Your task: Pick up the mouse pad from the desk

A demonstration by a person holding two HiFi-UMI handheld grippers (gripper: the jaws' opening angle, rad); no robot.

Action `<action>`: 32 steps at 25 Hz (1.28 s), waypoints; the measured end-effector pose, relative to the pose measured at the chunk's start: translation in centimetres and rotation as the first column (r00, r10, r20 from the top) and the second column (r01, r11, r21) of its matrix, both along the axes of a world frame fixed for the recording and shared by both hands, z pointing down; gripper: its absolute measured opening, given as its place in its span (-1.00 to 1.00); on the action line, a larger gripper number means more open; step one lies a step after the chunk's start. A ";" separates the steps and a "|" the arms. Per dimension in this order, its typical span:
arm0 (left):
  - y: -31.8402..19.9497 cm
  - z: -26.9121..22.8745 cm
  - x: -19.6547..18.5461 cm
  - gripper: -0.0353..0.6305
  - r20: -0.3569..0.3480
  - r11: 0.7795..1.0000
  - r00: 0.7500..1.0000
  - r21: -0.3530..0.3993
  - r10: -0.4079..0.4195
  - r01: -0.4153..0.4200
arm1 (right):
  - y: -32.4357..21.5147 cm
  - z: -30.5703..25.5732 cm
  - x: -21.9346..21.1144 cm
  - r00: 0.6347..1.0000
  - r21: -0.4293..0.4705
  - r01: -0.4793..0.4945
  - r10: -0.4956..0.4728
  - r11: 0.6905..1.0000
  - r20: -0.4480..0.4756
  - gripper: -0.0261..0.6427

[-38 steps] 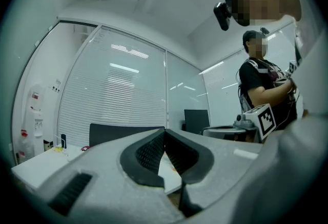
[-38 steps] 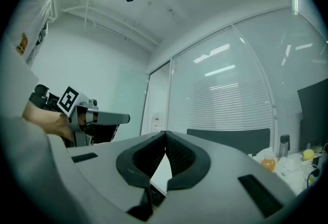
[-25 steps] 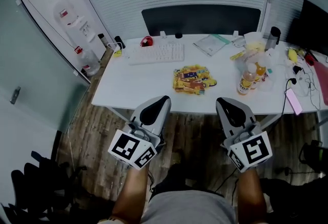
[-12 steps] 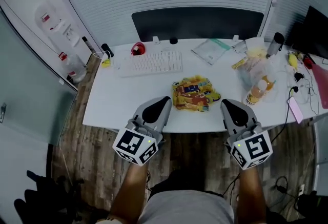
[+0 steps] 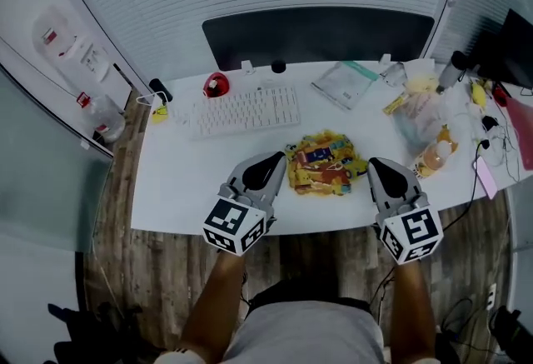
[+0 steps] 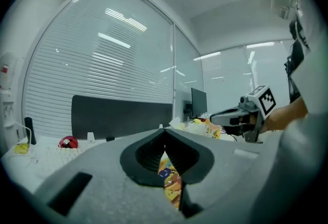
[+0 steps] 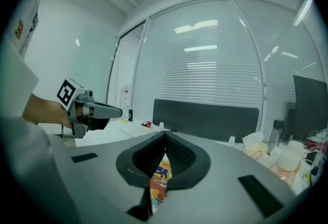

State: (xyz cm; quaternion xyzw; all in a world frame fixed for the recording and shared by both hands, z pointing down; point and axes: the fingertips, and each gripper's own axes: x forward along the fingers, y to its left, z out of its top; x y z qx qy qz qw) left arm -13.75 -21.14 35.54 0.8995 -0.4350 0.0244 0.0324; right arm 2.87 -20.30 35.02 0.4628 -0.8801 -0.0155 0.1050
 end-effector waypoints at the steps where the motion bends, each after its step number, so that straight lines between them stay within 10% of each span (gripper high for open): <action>1: -0.7 0.5 -0.1 -0.85 0.006 1.000 1.000 -0.011 0.011 -0.011 | -0.5 0.4 -0.1 1.000 -0.009 -0.009 0.009 1.000 -0.005 -0.89; 17: -6.7 9.1 0.8 -0.83 0.113 0.954 0.987 -0.291 0.114 -0.076 | -4.4 7.2 0.6 0.996 -0.187 -0.064 0.052 0.980 -0.072 -0.88; 22: -7.8 12.3 1.5 -0.32 0.173 0.912 0.973 -0.404 0.156 -0.074 | -5.7 9.7 1.1 0.994 -0.252 -0.058 0.033 0.966 -0.099 -0.88; 32: -9.0 18.0 2.0 0.12 0.263 0.821 0.934 -0.569 0.242 -0.053 | -7.1 17.1 1.4 0.974 -0.454 -0.055 -0.052 0.890 -0.220 -0.14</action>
